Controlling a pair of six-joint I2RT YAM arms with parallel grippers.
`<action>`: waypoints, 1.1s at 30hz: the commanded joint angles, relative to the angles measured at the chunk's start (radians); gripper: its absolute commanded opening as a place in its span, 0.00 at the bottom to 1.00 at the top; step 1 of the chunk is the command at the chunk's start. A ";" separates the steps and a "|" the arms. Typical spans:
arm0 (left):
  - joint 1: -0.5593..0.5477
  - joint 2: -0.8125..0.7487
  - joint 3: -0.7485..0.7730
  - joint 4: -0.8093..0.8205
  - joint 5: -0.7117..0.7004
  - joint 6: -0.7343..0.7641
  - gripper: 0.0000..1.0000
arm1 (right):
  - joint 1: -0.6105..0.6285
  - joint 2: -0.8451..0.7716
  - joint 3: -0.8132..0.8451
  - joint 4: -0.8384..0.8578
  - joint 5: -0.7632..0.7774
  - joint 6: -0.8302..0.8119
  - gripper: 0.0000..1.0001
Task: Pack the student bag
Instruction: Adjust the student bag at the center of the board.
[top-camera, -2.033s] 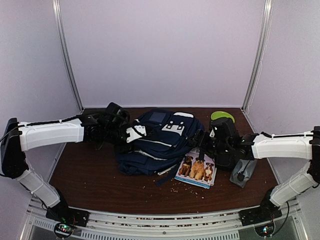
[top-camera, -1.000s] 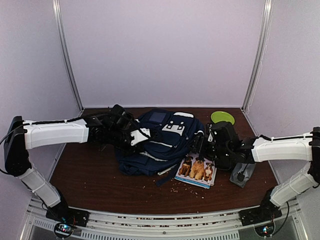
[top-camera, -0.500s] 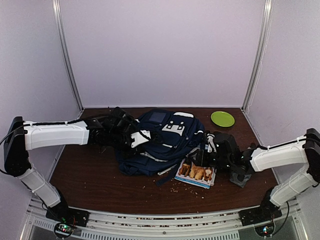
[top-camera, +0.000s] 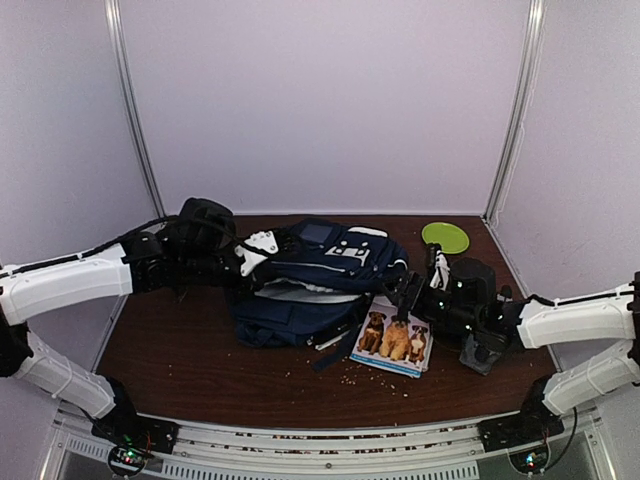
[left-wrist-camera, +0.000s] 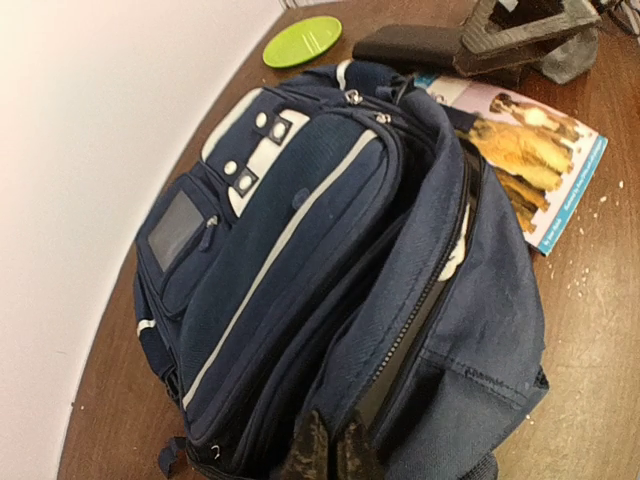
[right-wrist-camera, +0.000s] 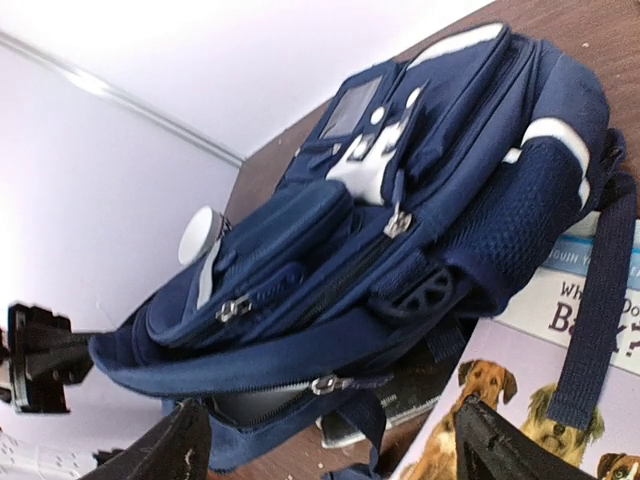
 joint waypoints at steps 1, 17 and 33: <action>-0.004 -0.066 -0.025 0.165 0.010 -0.078 0.00 | -0.051 -0.010 0.103 -0.179 0.110 0.157 0.84; -0.083 -0.027 -0.019 0.283 -0.104 -0.120 0.00 | -0.182 0.379 0.414 -0.355 -0.008 0.313 0.81; -0.143 -0.035 -0.039 0.336 -0.188 -0.225 0.00 | -0.162 0.843 1.229 -0.726 -0.394 -0.091 0.56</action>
